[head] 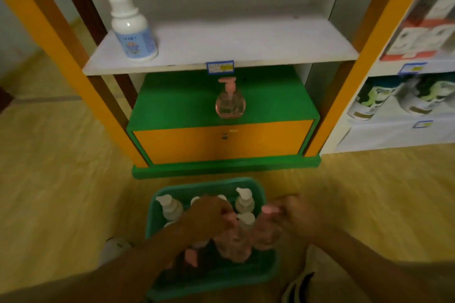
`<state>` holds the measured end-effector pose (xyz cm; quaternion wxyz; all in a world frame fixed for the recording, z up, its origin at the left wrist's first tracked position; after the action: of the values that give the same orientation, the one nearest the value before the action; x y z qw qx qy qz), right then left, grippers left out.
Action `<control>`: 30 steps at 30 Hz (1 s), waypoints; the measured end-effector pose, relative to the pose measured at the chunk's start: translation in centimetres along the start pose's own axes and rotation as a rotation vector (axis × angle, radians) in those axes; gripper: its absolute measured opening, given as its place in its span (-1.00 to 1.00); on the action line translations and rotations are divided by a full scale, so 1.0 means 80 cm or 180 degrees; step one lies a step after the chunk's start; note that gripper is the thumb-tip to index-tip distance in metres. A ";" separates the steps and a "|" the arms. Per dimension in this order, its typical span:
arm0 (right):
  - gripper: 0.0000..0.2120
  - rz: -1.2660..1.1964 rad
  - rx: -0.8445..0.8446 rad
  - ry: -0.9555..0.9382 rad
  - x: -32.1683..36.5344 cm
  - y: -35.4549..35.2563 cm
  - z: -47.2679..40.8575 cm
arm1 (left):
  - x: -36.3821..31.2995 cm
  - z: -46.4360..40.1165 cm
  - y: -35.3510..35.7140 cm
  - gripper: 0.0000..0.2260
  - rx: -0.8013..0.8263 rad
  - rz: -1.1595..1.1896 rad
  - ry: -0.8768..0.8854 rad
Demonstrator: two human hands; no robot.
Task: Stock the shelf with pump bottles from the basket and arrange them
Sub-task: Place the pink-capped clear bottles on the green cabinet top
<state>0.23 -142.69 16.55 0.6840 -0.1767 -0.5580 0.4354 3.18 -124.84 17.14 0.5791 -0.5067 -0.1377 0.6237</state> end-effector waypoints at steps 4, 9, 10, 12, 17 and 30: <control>-0.88 -0.0057 -0.0914 -0.0415 0.040 -0.117 0.008 | -0.034 0.010 -0.104 -0.87 -0.0678 0.0499 0.0150; -0.79 0.0089 -0.1551 -0.0584 0.074 -0.207 -0.009 | -0.063 0.012 -0.211 -0.90 -0.1521 0.0894 0.0251; -0.77 0.0087 -0.1633 -0.0548 0.075 -0.220 -0.016 | -0.064 0.010 -0.226 -0.88 -0.1648 0.0904 0.0261; -0.76 0.0077 -0.1829 -0.0558 0.079 -0.241 -0.030 | -0.063 0.005 -0.249 -0.87 -0.1867 0.0885 0.0319; -0.77 -0.0096 -0.2298 -0.0477 0.062 -0.274 -0.075 | -0.050 -0.012 -0.269 -0.83 -0.2137 0.0729 0.0450; -0.82 -0.0146 -0.2667 -0.0126 0.015 -0.316 -0.187 | -0.001 -0.076 -0.252 -0.86 -0.1991 0.0645 0.0435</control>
<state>24.01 -152.22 30.97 0.5516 -0.4188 -0.7037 0.1588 19.76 -121.57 29.77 0.3385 -0.7117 -0.2322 0.5702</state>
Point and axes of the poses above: each hand's wrist, its own z-axis away from the middle knuckle, its own y-axis out of the palm, x = y × z, the point moved 8 cm from there along -z, towards the middle knuckle, and after that the axes turned 4 degrees about -y, right-handed, at the moved point
